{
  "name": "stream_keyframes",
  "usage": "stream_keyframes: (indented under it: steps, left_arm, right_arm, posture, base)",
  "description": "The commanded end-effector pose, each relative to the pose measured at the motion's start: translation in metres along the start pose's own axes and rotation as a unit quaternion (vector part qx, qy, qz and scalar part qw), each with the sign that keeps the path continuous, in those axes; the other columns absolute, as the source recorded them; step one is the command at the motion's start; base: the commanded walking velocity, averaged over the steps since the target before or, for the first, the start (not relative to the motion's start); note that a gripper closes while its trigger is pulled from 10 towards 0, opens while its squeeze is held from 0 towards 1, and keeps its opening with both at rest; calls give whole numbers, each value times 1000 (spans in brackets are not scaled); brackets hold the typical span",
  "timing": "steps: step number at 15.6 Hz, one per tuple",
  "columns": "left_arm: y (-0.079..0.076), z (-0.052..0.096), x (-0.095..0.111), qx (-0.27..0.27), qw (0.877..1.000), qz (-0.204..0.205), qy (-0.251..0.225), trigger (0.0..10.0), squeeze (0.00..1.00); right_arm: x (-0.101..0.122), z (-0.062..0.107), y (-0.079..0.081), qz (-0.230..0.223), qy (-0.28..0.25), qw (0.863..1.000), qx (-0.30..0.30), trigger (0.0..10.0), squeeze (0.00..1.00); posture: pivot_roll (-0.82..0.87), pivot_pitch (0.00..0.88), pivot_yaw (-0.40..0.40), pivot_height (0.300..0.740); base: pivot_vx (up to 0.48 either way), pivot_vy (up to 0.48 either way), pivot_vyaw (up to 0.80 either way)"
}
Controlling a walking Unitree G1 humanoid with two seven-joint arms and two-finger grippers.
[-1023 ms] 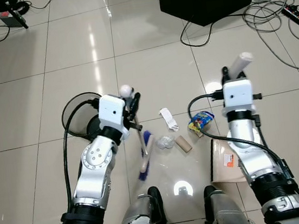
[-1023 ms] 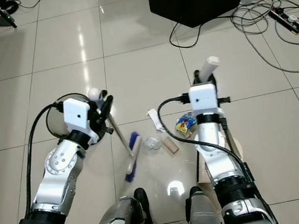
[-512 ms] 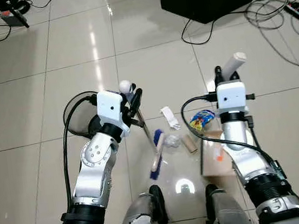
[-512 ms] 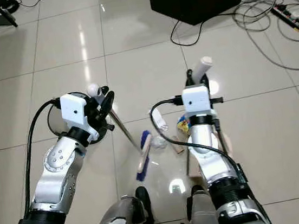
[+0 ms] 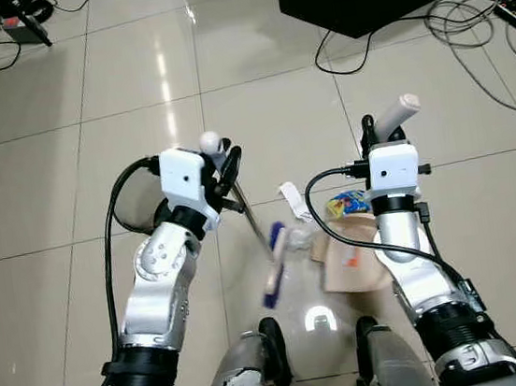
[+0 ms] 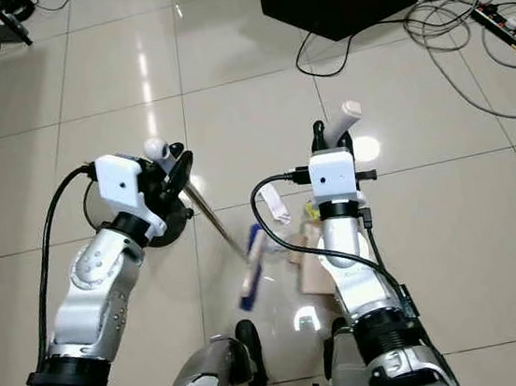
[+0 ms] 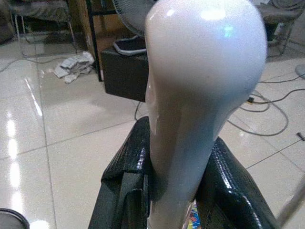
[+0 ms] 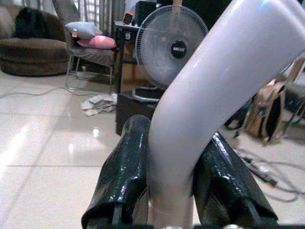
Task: Sweep floor
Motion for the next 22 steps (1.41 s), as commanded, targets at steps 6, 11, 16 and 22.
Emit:
stream_keyframes:
  steps: [6,11,16,22]
  left_arm:
    - [-18,3,0,-58,995,78,1,10000,0]
    - [16,-1,10,-34,999,-6,-5,10000,0]
    - [71,8,17,19,998,-60,5,10000,0]
    - [115,36,4,72,992,-95,39,10000,0]
  right_arm:
    - [1,4,3,-31,-3,1000,2,10000,0]
    - [3,11,-18,-58,-6,998,-30,10000,0]
    - [7,32,-45,-83,-14,995,-45,10000,0]
    - [29,45,-66,-110,-28,992,-56,10000,0]
  posture:
    - [115,297,170,740]
    - [100,244,165,740]
    - [67,192,166,740]
    - [10,133,164,740]
  base:
    - [0,0,0]
    - [0,0,0]
    - [0,0,0]
    - [0,0,0]
Point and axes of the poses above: a point about 5 cm out from each wrist's last joint towards the gripper, its own z axis pointing back from the gripper into the wrist, its own x axis along the axis of the wrist's last joint, y = z × x, the point moved 3 cm from there along -z, pointing out of the wrist towards the gripper, and after that the axes turned 2 degrees about z, right-handed, at the moved point
